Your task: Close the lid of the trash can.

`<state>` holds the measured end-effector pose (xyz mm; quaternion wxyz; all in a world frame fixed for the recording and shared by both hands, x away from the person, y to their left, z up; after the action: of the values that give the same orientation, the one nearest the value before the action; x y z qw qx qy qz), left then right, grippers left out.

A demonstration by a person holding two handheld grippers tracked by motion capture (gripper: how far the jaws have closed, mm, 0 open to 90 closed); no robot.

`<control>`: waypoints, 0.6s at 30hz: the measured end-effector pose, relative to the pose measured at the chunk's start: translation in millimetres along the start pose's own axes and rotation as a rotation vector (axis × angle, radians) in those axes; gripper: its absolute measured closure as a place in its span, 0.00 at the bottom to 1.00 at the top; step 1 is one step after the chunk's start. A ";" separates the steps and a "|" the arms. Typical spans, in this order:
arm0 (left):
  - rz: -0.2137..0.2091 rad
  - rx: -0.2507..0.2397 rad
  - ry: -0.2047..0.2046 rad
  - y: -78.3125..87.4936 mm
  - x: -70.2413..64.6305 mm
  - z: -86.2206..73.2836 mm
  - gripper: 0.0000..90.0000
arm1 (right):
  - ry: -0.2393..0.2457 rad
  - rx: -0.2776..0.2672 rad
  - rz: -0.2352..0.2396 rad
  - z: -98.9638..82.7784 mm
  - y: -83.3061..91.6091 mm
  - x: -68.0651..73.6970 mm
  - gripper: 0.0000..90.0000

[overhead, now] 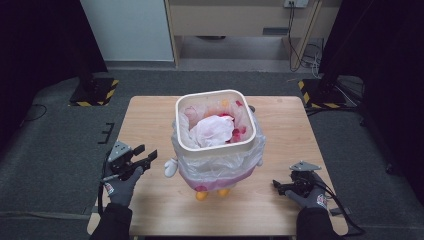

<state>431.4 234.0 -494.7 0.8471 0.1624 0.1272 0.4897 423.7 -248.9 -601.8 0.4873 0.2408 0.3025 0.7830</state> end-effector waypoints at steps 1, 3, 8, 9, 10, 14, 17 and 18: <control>0.004 0.013 -0.007 0.0 0.3 -4.3 0.43 | 0.001 0.000 0.000 0.0 0.0 0.0 0.01; 0.007 0.043 -0.014 0.1 1.0 -14.7 0.43 | 0.000 0.000 0.000 0.0 0.0 0.0 0.01; 0.040 0.119 -0.019 0.5 4.1 -41.4 0.43 | -0.001 0.001 0.002 -0.1 0.2 0.3 0.01; 0.042 0.131 -0.023 1.0 3.4 -45.7 0.43 | -0.002 0.001 0.002 0.0 0.2 0.4 0.01; 0.047 0.145 -0.030 1.4 2.7 -49.8 0.43 | 0.001 0.000 0.001 0.0 0.1 0.1 0.01; 0.075 0.221 -0.095 5.1 3.4 -66.7 0.43 | -0.001 0.001 0.002 0.0 0.2 0.3 0.01; 0.072 0.227 -0.072 9.8 5.6 -74.0 0.40 | -0.001 0.001 0.002 0.0 0.2 0.3 0.01; 0.079 0.236 -0.070 11.6 7.3 -76.6 0.39 | -0.001 0.001 0.002 -0.1 0.2 0.3 0.01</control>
<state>397.2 257.4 -560.5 0.8062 0.2828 0.1476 0.4983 423.4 -248.7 -601.7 0.4865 0.2417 0.3024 0.7833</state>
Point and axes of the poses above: each handheld gripper's, and its own axes: y roughly backward along the jaws, z roughly out of its top, x roughly to its left, the point moved 9 cm from there along -y, roughly forward along the jaws, and after that the axes turned 6 degrees about -y, right-handed, at the moved point
